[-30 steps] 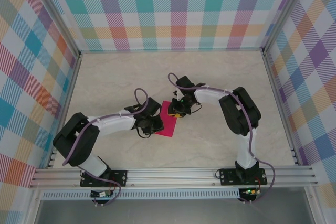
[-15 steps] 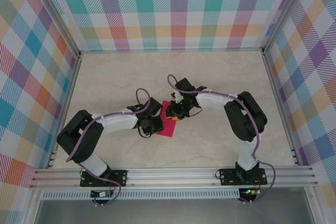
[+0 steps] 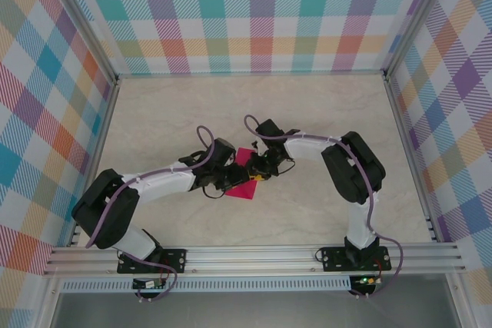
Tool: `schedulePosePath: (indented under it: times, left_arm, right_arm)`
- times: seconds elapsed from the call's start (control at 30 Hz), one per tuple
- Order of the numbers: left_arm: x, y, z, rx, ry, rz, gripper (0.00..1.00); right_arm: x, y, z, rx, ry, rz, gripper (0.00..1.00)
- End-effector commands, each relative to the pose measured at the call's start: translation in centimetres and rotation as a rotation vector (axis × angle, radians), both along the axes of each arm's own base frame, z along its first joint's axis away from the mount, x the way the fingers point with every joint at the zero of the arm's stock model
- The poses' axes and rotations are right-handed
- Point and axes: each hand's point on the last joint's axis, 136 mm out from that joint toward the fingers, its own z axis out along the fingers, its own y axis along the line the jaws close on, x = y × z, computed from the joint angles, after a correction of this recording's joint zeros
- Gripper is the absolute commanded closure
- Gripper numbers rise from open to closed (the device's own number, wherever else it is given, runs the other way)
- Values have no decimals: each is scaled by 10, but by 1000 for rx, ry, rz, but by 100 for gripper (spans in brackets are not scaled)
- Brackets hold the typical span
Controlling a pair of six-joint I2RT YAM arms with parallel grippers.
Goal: Fold a paper plane with a square sheet of paper (pick it up from the middle)
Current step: Fold the triangle a second time at the center of the table.
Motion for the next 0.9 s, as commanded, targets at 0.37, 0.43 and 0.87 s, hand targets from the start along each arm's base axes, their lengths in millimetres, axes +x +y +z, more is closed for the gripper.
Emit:
schedulePosePath:
  times: [0.37, 0.43, 0.87]
  left_arm:
    - [3, -18, 5, -97, -50, -30, 66]
    - [3, -18, 4, -96, -48, -31, 65]
    - [9, -27, 0, -102, -47, -55, 53]
  right_arm:
    - [14, -21, 34, 3, -84, -112, 74]
    - [16, -28, 31, -16, -79, -144, 75]
    - [12, -59, 38, -45, -108, -240, 71]
